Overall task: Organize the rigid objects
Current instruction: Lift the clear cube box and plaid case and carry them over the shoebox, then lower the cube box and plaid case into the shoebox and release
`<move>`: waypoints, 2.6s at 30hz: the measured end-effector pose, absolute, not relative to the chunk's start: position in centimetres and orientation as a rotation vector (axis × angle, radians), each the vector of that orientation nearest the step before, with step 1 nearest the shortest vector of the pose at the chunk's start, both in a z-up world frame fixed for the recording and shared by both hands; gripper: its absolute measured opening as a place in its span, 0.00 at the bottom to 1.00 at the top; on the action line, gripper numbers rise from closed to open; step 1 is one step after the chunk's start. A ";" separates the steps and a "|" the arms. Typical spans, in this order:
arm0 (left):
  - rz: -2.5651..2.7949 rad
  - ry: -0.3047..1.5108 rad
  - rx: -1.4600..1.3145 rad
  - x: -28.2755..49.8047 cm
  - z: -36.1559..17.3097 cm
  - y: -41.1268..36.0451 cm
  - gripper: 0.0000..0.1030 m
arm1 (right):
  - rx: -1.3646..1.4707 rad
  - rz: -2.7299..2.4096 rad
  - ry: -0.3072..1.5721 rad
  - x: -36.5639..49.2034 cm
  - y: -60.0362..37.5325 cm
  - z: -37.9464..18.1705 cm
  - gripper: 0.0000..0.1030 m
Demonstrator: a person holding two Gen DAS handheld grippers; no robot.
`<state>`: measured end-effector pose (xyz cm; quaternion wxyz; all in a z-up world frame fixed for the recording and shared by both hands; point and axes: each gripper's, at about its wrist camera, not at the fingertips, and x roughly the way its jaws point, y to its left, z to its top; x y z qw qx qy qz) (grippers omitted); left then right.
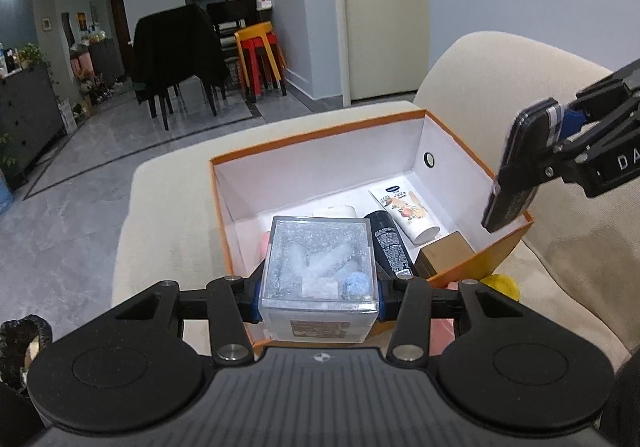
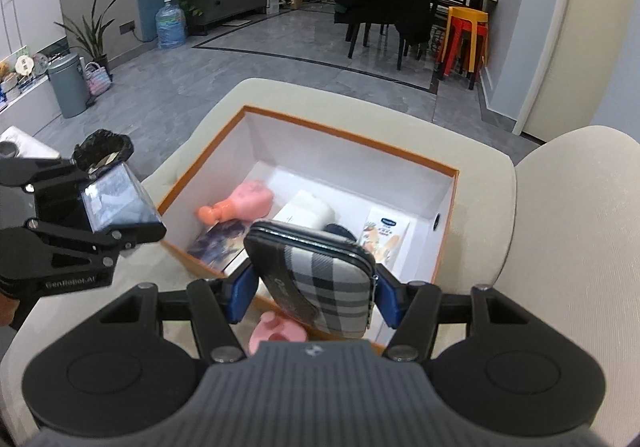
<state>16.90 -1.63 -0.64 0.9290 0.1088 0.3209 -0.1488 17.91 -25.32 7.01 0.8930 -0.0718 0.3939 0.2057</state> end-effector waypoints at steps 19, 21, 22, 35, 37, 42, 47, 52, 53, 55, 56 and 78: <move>-0.321 0.756 0.202 23.9 -4.6 -3.1 0.51 | -0.276 0.450 0.853 27.6 -22.8 2.9 0.59; -0.320 0.767 0.202 24.5 -4.8 -3.2 0.51 | -0.359 0.458 0.853 28.9 -21.9 2.1 0.59; -0.321 0.771 0.200 24.9 -4.9 -3.3 0.51 | -0.385 0.461 0.855 29.4 -21.6 1.8 0.59; -0.311 0.849 0.164 27.3 -5.9 -2.8 0.51 | -0.719 0.491 0.894 34.4 -17.3 -2.9 0.58; -0.311 0.852 0.159 27.3 -6.0 -2.6 0.51 | -0.741 0.489 0.892 34.9 -17.0 -3.3 0.58; -0.319 0.854 0.154 27.5 -5.8 -2.7 0.51 | -0.775 0.499 0.890 35.8 -16.0 -4.0 0.58; -0.316 0.861 0.150 27.6 -6.0 -2.8 0.51 | -0.811 0.506 0.885 36.2 -15.1 -4.1 0.58; -0.316 0.869 0.154 27.6 -6.1 -2.9 0.51 | -0.840 0.564 0.883 35.9 -14.3 -4.1 0.62; -0.314 0.871 0.157 27.6 -6.1 -3.0 0.51 | -0.849 0.563 0.885 35.8 -14.2 -4.2 0.64; -0.315 0.874 0.160 27.7 -6.0 -3.0 0.51 | -0.833 0.551 0.893 35.8 -14.3 -4.0 0.67; -0.313 0.875 0.162 27.8 -6.0 -3.1 0.51 | -0.811 0.544 0.898 35.9 -14.5 -3.8 0.68; -0.285 0.911 0.207 29.3 -6.9 -5.2 0.67 | -0.560 0.481 0.972 35.7 -19.3 -2.6 0.71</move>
